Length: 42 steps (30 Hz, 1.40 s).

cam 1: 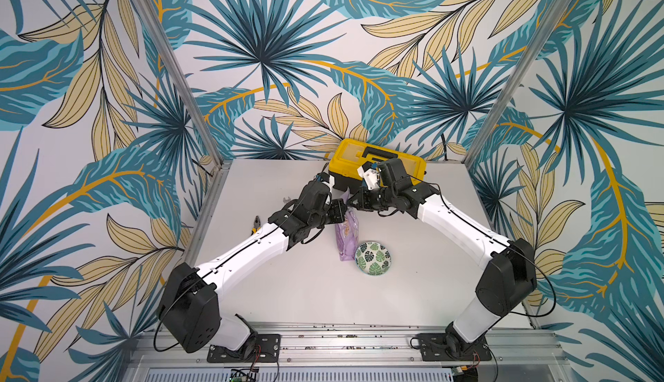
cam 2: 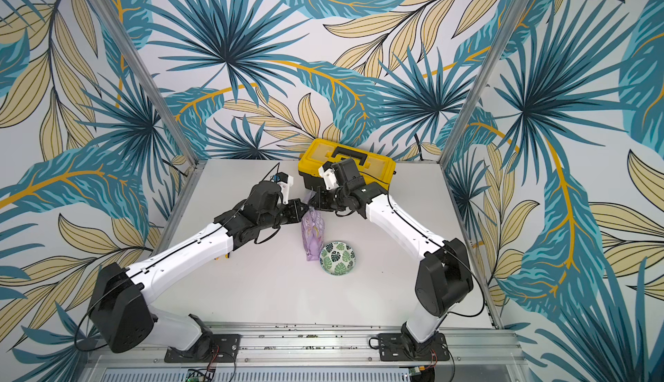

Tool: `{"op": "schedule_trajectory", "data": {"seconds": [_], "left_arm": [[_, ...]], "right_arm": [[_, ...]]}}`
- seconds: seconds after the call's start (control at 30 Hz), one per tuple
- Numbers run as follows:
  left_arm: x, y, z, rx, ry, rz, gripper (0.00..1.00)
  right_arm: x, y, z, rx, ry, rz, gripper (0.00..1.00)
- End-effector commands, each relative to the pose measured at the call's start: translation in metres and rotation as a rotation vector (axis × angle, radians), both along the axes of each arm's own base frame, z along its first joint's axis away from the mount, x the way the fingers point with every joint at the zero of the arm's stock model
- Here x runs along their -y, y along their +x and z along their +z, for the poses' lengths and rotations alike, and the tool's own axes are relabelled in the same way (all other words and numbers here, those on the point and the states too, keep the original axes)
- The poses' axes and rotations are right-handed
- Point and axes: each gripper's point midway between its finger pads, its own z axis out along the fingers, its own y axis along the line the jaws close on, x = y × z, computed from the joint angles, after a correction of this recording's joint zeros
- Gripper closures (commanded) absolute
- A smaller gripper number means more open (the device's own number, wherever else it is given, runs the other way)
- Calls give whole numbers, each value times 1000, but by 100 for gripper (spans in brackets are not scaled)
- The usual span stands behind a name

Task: Pour the oats into the breakfast bowl
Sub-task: Open the oats bag at the center of the board.

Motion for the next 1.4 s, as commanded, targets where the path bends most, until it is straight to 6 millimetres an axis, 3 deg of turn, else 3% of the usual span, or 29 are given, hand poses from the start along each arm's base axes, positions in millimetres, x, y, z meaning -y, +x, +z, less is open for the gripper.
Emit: {"op": "schedule_trajectory", "data": {"seconds": [0.0,0.17,0.43,0.63,0.8,0.9,0.97,1.1,1.23,1.37], "left_arm": [[-28,3,0,15,99,79,100],[-33,5,1,19,130,96,100],[-44,8,10,50,193,122,100],[-45,9,16,65,200,119,100],[-59,8,28,103,271,152,100],[-63,6,36,127,305,141,100],[-59,3,39,129,297,111,94],[-42,-2,40,107,243,31,65],[-28,-4,44,82,196,-18,47],[-15,-6,40,36,178,-70,39]], "right_arm": [[29,-8,-10,-7,-126,-26,100],[35,-10,-12,-8,-159,-18,100],[60,-4,-16,22,-332,-54,100],[61,0,-8,45,-330,-67,100],[76,10,-6,69,-437,-108,100],[66,9,-1,66,-395,-77,100],[48,3,8,58,-292,-30,100],[21,-6,20,53,-165,27,100],[14,-6,19,50,-158,33,100],[15,-5,16,51,-179,22,100]]}}
